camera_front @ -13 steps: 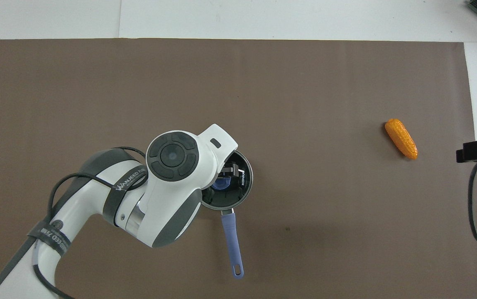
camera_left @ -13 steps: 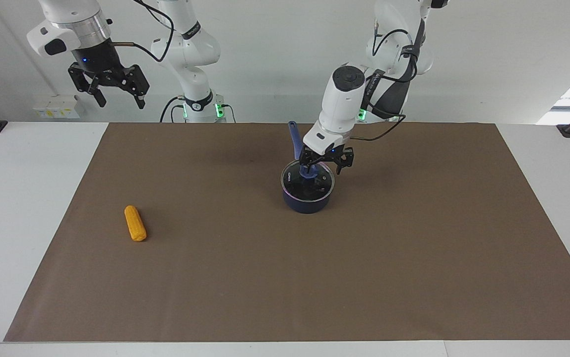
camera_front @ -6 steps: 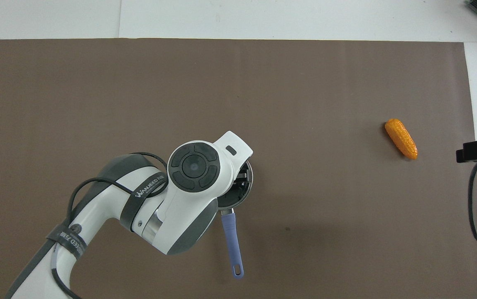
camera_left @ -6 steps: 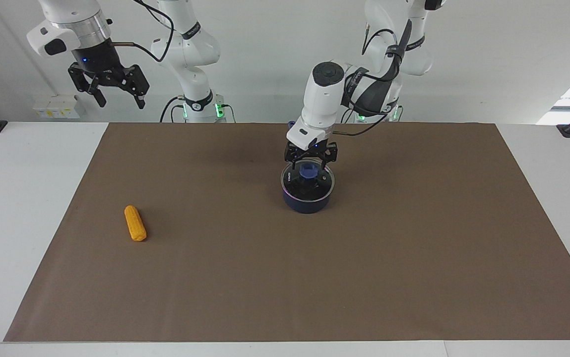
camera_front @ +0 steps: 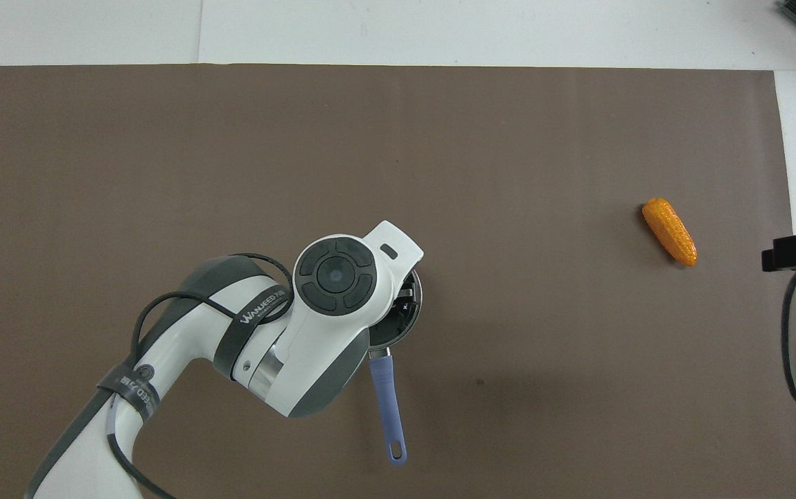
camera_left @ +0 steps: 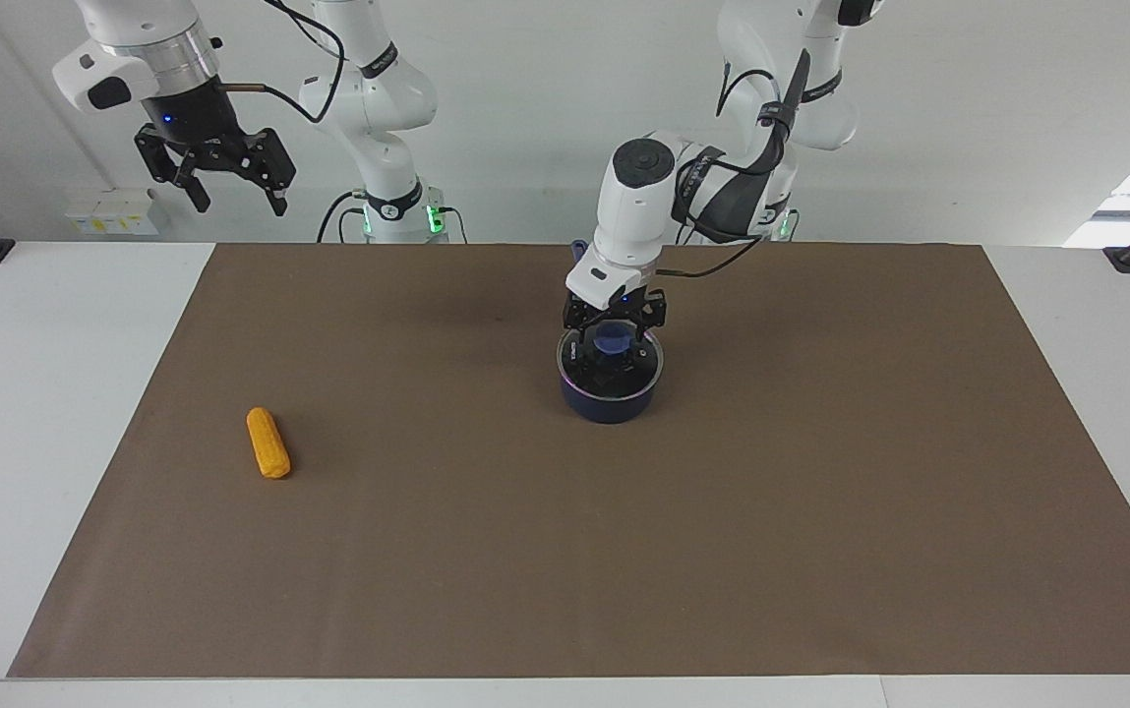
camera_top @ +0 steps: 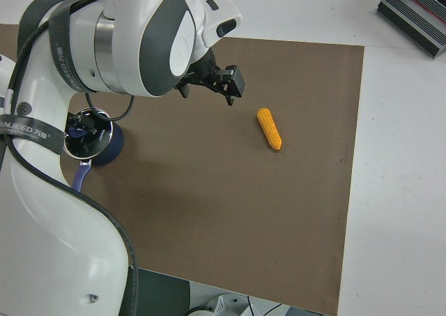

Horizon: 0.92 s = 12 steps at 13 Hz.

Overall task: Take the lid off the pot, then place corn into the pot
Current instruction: 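Grasp the lid knob with the left gripper while the right gripper reaches the corn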

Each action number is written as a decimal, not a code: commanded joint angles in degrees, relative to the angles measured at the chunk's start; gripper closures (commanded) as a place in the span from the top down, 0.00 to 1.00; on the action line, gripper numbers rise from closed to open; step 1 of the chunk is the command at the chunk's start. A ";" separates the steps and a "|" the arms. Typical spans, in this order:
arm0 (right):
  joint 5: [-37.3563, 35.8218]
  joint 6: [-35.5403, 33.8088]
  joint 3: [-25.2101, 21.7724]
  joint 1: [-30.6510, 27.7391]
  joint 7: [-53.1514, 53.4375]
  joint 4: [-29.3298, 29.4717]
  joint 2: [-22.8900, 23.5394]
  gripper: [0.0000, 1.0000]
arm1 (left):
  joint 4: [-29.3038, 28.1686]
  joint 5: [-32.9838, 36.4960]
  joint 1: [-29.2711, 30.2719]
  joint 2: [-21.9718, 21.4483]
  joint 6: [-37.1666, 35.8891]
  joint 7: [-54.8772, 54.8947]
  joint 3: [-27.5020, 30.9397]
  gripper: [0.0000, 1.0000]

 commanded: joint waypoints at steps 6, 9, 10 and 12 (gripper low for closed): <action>1.09 24.92 0.31 -7.33 -28.05 -10.34 14.74 1.00 | 0.65 0.66 -0.84 0.13 0.74 -1.48 0.58 0.00; 1.09 30.03 0.31 -7.60 -36.42 -12.52 19.05 1.00 | 1.09 0.39 -1.19 0.05 0.04 -2.88 0.58 0.00; 1.09 30.91 0.31 -7.86 -41.23 -14.54 19.50 1.00 | 1.44 0.39 -1.11 -0.13 -0.22 -2.89 0.58 0.00; 1.09 35.99 0.31 -7.86 -47.41 -17.88 20.55 1.00 | 2.06 0.39 -0.49 -1.53 -0.92 -2.80 0.67 0.00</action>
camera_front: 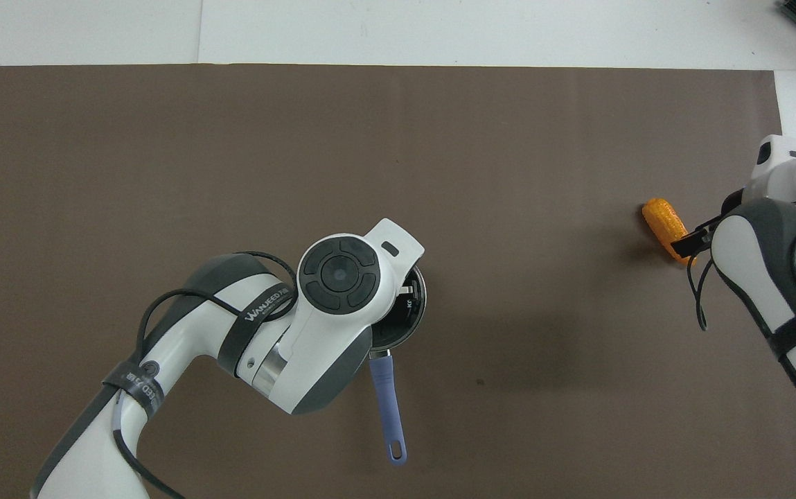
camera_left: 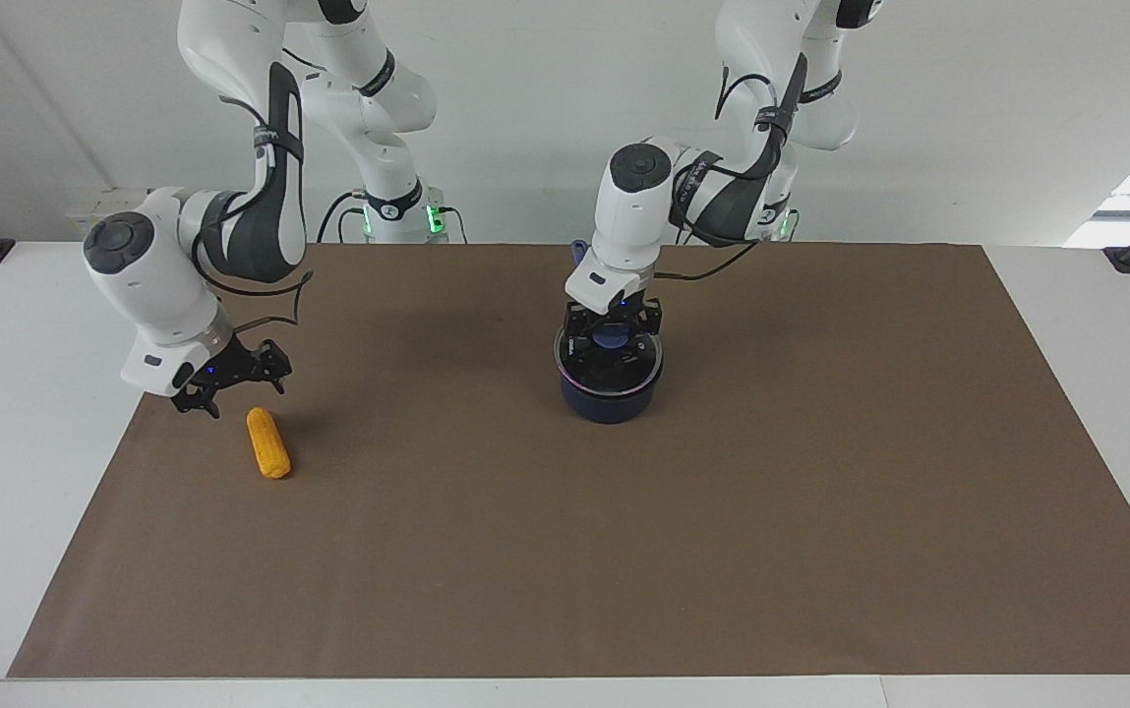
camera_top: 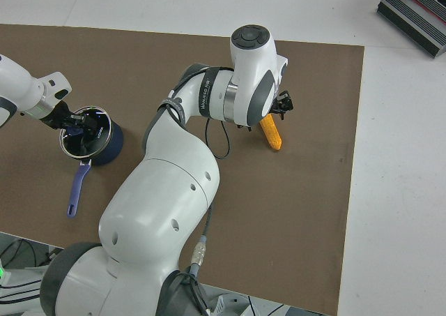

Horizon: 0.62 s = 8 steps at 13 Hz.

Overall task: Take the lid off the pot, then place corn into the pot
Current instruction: 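Lift the glass lid off the pot while the right gripper grasps the corn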

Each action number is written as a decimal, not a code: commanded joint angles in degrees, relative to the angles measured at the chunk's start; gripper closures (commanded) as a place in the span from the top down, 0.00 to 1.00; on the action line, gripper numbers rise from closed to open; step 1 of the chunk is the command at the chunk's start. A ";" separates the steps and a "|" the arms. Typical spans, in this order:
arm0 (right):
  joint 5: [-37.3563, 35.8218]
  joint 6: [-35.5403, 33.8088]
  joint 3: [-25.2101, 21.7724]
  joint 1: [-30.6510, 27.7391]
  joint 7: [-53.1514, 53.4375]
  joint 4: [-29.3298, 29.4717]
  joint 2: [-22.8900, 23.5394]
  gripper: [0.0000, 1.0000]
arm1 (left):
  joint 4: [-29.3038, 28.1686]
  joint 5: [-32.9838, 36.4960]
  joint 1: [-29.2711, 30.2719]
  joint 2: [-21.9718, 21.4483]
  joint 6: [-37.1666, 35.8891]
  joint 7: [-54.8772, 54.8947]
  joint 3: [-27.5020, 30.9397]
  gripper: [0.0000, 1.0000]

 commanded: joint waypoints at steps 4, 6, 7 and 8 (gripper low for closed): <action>1.08 10.36 0.39 -2.15 -11.00 -4.51 4.18 1.00 | 1.28 0.83 3.08 -4.70 -3.25 2.41 1.31 0.00; 1.17 10.72 0.48 -1.98 -10.48 -4.61 4.27 1.00 | 1.11 0.74 7.03 -6.10 -5.62 9.95 1.31 0.00; 1.43 11.50 0.48 -1.80 -10.39 -4.61 4.36 1.00 | 1.02 0.74 8.53 -6.72 -6.77 13.29 1.31 0.00; 2.30 11.86 0.48 -1.72 -10.39 -4.61 4.62 1.00 | 0.85 0.74 10.72 -7.33 -8.43 16.72 1.31 0.00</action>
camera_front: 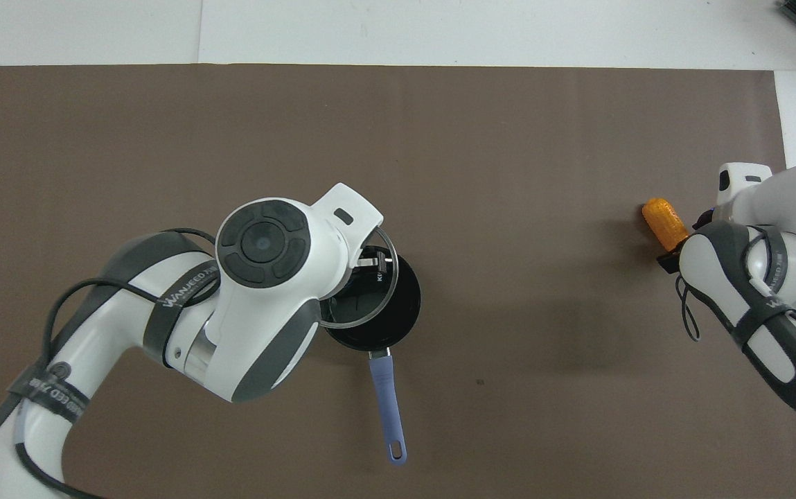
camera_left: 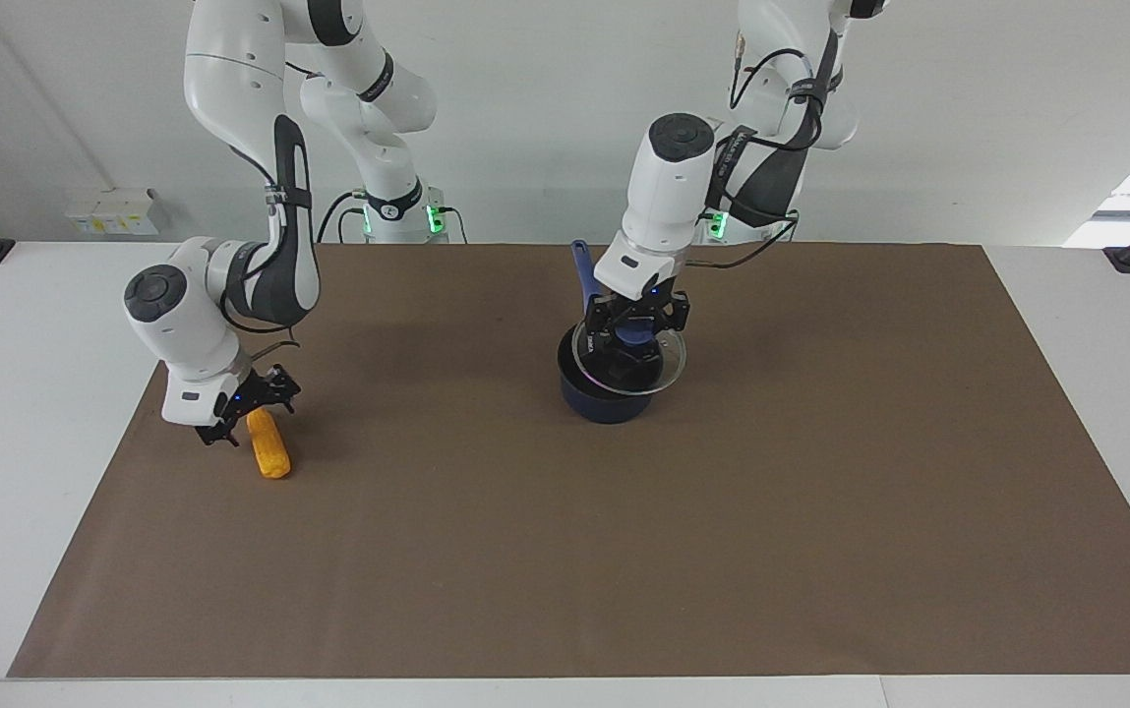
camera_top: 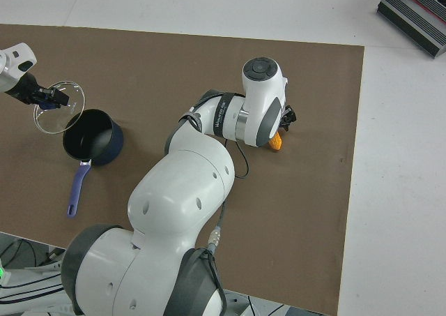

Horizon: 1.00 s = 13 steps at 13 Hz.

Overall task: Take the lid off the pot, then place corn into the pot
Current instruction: 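Lift the glass lid off the pot while the right gripper grasps the corn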

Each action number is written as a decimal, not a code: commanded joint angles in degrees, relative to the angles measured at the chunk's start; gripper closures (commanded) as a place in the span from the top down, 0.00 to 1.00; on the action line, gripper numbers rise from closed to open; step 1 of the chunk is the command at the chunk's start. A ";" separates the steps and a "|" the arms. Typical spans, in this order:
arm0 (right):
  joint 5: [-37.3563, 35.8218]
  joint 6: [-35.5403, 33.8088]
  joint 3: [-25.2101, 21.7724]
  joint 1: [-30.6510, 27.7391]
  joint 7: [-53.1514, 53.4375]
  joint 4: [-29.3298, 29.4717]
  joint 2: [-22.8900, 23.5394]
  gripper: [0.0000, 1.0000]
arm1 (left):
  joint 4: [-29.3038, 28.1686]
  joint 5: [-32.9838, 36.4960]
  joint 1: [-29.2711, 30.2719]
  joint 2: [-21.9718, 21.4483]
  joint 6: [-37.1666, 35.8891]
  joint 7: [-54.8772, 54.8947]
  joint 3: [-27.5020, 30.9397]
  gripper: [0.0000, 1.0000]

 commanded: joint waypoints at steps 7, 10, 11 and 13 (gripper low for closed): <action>5.95 1.43 0.45 -0.12 -1.73 1.07 0.90 0.00 | -1.10 0.54 17.50 -2.22 -4.08 29.33 -0.37 0.00; 10.72 0.11 0.45 -0.48 -1.03 4.58 -0.06 0.00 | -1.72 0.54 22.86 -2.22 -3.73 36.97 -0.37 0.00; 10.72 -1.11 0.45 -0.04 1.33 5.28 -1.20 0.00 | -1.89 0.54 24.79 -2.13 -3.64 39.53 -0.37 0.00; 10.63 -4.45 0.97 0.49 7.91 5.73 -4.71 0.00 | -3.30 0.45 27.88 -2.22 -2.07 44.28 -0.37 0.00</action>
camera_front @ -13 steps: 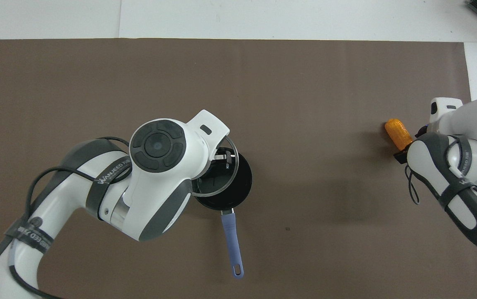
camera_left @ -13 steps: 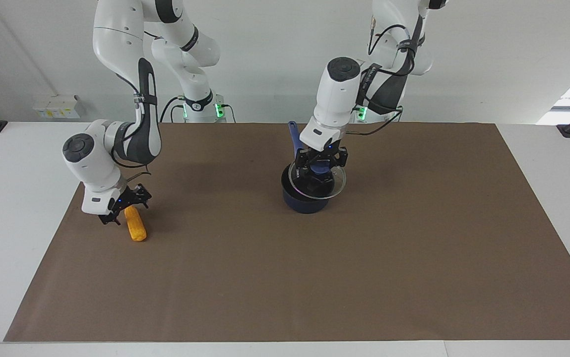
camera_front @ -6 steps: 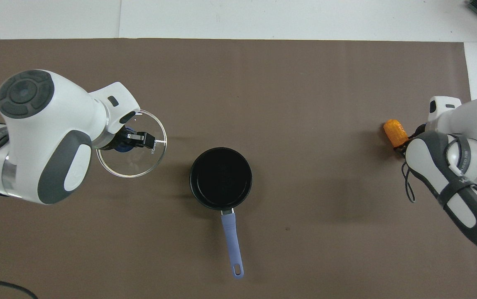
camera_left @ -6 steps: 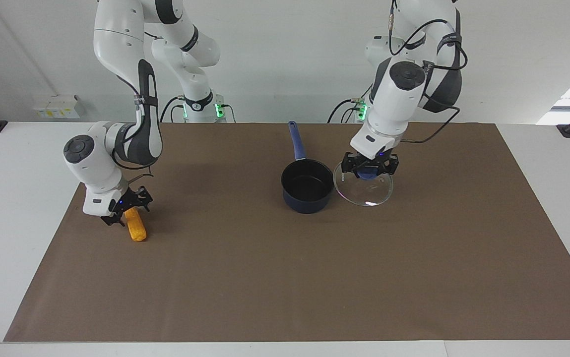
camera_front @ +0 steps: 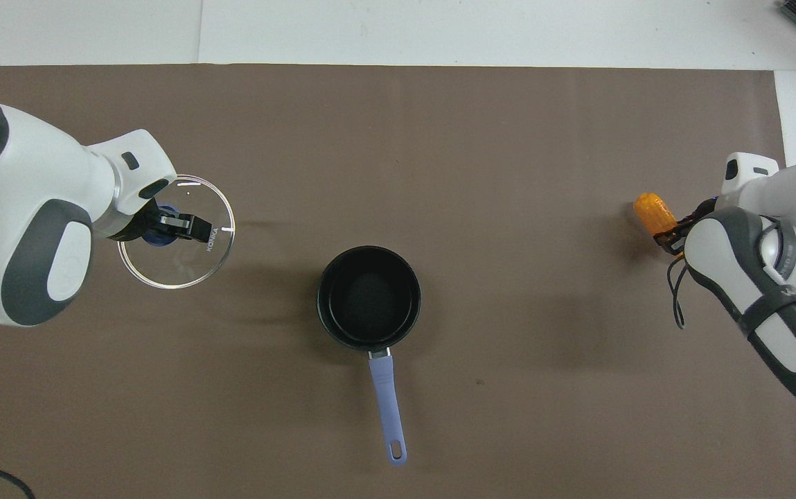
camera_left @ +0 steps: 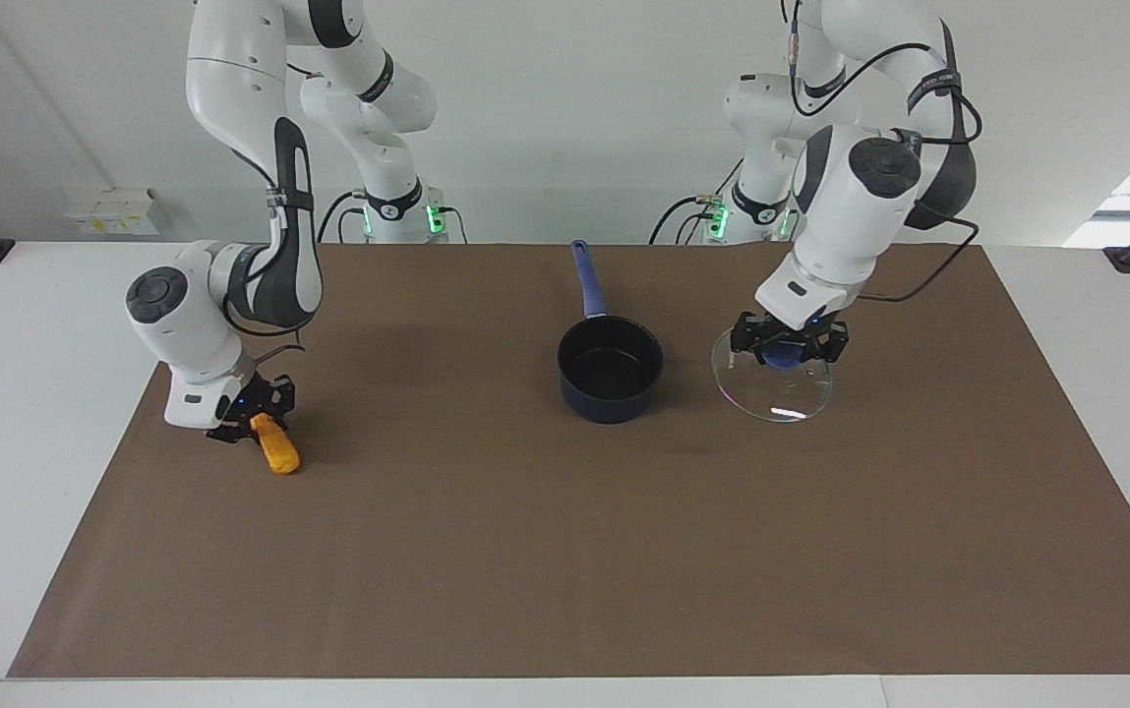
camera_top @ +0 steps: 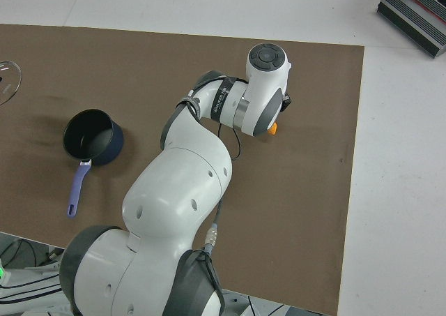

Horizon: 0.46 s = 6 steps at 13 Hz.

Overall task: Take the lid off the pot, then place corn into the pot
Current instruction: 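Lift the glass lid off the pot while the right gripper grasps the corn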

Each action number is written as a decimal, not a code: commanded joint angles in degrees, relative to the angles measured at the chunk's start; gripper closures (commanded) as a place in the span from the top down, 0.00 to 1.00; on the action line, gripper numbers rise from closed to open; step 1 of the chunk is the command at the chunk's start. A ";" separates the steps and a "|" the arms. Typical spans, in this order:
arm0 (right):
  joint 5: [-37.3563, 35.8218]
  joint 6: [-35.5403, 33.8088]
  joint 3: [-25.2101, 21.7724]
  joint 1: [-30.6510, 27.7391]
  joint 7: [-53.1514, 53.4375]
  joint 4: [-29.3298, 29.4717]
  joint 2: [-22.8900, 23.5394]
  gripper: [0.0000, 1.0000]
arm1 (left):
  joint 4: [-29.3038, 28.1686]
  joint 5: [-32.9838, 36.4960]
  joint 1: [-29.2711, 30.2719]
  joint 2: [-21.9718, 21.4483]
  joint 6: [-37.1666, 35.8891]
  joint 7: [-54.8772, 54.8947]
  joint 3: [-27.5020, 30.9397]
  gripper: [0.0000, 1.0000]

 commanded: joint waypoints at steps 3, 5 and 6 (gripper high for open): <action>-0.04 -11.20 0.74 2.94 15.17 1.62 -9.11 0.00 | -4.13 0.38 5.67 -1.14 3.12 7.40 -0.69 0.00; -1.09 -15.26 0.66 5.05 20.37 4.25 -10.69 0.00 | -7.81 0.29 5.86 -0.79 8.28 7.40 -0.69 0.00; -2.05 -17.63 0.74 6.19 24.05 5.31 -11.66 0.00 | -9.66 0.29 5.94 -0.53 11.01 7.40 -0.69 0.00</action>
